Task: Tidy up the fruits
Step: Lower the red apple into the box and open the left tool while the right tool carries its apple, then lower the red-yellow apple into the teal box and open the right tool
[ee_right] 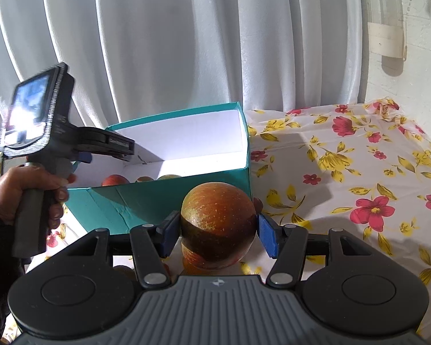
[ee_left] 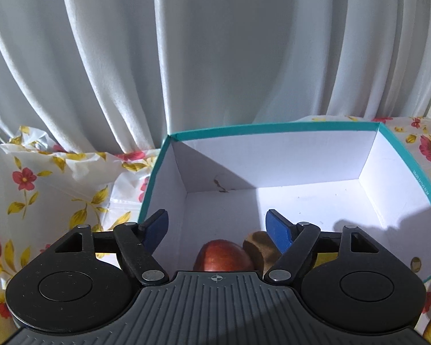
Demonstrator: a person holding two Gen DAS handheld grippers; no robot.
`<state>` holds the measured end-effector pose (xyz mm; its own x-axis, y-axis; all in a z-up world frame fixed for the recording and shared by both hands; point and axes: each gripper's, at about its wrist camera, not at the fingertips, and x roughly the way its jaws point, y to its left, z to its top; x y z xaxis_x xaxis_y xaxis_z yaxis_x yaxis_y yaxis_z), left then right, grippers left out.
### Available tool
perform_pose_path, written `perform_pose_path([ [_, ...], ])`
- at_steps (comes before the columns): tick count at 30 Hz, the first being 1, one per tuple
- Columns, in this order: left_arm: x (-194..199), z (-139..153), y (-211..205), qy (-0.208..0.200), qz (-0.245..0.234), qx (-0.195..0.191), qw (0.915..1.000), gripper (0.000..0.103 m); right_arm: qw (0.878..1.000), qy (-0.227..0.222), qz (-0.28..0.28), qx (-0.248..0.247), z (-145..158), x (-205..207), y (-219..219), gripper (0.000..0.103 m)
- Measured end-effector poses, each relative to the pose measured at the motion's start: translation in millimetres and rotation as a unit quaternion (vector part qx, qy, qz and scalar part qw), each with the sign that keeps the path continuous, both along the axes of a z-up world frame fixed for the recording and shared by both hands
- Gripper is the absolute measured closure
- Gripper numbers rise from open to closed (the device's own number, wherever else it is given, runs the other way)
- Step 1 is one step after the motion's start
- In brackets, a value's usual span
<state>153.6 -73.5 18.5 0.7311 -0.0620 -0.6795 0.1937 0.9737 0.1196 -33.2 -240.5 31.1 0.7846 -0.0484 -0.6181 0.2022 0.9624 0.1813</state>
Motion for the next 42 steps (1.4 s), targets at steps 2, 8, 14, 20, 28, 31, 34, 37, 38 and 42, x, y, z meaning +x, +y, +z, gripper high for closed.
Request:
perform_pose_path([
  [2,-13.8,14.1,4.2,-0.01,0.003,-0.008,0.9999,0.017,1.0,-0.004,-0.001,-0.001,1.5,-0.2,-1.5,0.046],
  [8,-62.7,46.6,17.2,-0.034,0.019,-0.016,0.9991,0.007,1.0,-0.015,-0.006,-0.01,7.7,2.5,-4.4,0.046],
  [14,-86.5,55.1,20.5,-0.032,0.013,-0.026,0.9991,0.007,0.999,-0.033,-0.003,-0.026,14.6,9.8,-4.5,0.046],
  [20,-94.2,52.7,28.8,-0.017,0.02,-0.038,0.9989,0.007,0.998,-0.05,0.003,-0.049,18.1,27.0,-3.2,0.046],
  [28,-94.1,48.9,42.0,-0.004,0.052,-0.033,0.9981,0.007,0.993,-0.076,0.016,-0.092,16.6,58.7,2.1,0.046],
  [31,-91.9,47.9,45.5,-0.001,0.062,-0.03,0.9976,0.007,0.992,-0.075,0.029,-0.099,11.2,70.8,6.5,0.046],
  [34,-91.6,47.0,46.9,0.002,0.067,-0.026,0.9974,0.007,0.992,-0.067,0.039,-0.102,3.7,85.5,8.7,0.046],
  [37,-90.3,46.3,48.2,0.005,0.071,-0.022,0.9972,0.007,0.992,-0.044,0.046,-0.105,-7.7,100.1,10.4,0.046],
  [38,-89.5,45.8,48.7,0.006,0.072,-0.022,0.9971,0.007,0.993,-0.031,0.052,-0.104,-12.6,104.9,10.4,0.046],
  [42,-87.5,43.3,50.9,0.011,0.079,-0.02,0.9966,0.007,0.995,-0.004,0.053,-0.085,-29.1,112.2,8.7,0.047],
])
